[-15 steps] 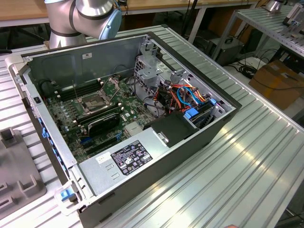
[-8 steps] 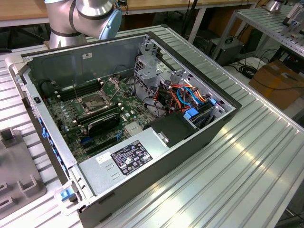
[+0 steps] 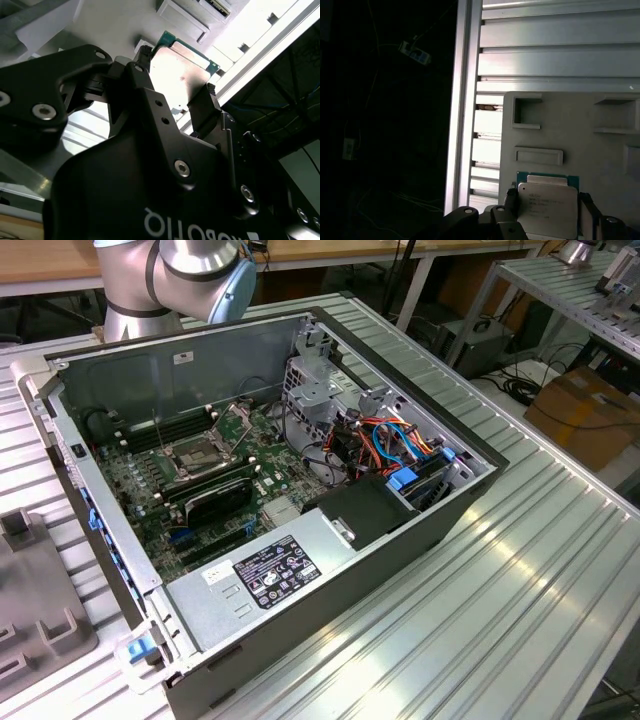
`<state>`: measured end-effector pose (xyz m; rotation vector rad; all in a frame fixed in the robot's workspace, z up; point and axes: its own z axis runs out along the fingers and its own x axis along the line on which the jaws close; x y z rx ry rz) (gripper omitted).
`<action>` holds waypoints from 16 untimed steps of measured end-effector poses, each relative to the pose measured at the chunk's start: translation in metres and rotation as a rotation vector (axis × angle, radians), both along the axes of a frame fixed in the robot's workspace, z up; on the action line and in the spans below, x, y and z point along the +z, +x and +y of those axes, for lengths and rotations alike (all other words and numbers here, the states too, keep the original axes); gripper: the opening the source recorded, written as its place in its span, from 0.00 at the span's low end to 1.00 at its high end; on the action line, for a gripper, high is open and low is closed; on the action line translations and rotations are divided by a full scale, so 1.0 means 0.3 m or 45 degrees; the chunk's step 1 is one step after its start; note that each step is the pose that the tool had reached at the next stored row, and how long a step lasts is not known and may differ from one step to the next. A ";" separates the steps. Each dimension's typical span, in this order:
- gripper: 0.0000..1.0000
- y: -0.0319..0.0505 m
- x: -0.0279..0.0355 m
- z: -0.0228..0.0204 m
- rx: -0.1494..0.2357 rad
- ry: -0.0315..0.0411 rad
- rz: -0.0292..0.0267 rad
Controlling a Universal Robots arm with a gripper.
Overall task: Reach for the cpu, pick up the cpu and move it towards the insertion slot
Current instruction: 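Pick up the cpu and move it towards the insertion slot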
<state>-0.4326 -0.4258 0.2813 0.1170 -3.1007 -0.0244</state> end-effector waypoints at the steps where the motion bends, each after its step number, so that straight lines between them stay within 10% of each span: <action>1: 0.55 0.000 0.002 0.000 0.000 0.0001 0.0000; 16: 0.55 0.000 0.024 0.000 0.000 0.0002 0.0004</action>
